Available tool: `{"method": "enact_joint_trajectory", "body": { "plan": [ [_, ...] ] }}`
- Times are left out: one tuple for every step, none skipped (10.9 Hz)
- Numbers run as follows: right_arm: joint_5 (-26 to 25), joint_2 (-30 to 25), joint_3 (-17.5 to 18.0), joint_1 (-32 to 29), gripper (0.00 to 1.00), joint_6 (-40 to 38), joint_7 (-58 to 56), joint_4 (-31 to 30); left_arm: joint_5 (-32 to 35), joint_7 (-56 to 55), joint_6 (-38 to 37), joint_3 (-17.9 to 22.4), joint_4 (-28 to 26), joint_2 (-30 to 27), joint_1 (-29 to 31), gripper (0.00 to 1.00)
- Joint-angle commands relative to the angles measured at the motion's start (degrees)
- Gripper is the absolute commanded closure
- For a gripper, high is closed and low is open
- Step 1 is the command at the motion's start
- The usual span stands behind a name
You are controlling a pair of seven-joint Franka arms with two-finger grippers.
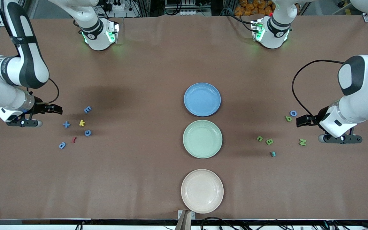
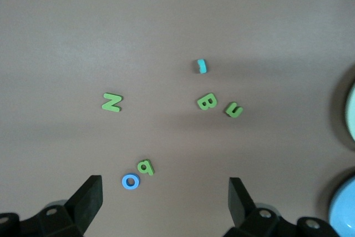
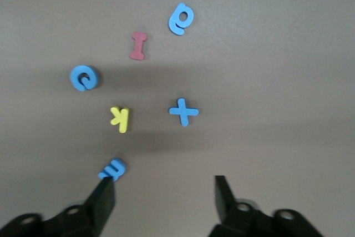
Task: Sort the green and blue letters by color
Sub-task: 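Lower the right gripper to the blue plus while the left gripper reaches the green q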
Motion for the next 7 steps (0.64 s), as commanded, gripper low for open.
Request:
{"method": "enact_joint_trajectory", "body": {
  "plan": [
    [-0.4,2.0,0.2,-1.7,0.38,4.4,-2.7,-2.5,0.6,-6.4,10.2,-0.6,-12.7,-4.4,0.2,0.0],
    [-0.4,2.9,0.2,-2.0,0.43,5.2,-2.7,-3.0,0.6,-7.3,12.8,-0.5,-15.2,-5.0,0.4,0.0],
    [-0.4,3.3,0.2,-2.2,0.44,7.4,-2.7,-4.0,0.7,-7.2,14.9,-0.4,-17.2,-5.0,1.8,0.0],
    [-0.4,3.9,0.2,-2.5,0.44,9.5,-2.7,-5.1,0.7,-7.3,18.4,-0.6,-20.2,-5.0,4.0,0.0],
    [-0.4,4.5,0.2,-2.5,0.47,10.0,-2.7,-5.1,0.7,-7.3,23.2,-0.6,-24.2,-5.1,5.5,0.0],
    [-0.4,5.4,0.2,-2.5,0.5,11.0,-2.6,-5.1,0.7,-7.4,27.9,-0.5,-27.0,-4.8,6.0,0.0],
    [-0.4,6.4,0.2,-2.6,0.5,12.7,-2.5,-5.1,0.6,-7.6,30.3,-0.5,-28.3,-3.7,6.2,0.0]
  ]
}}
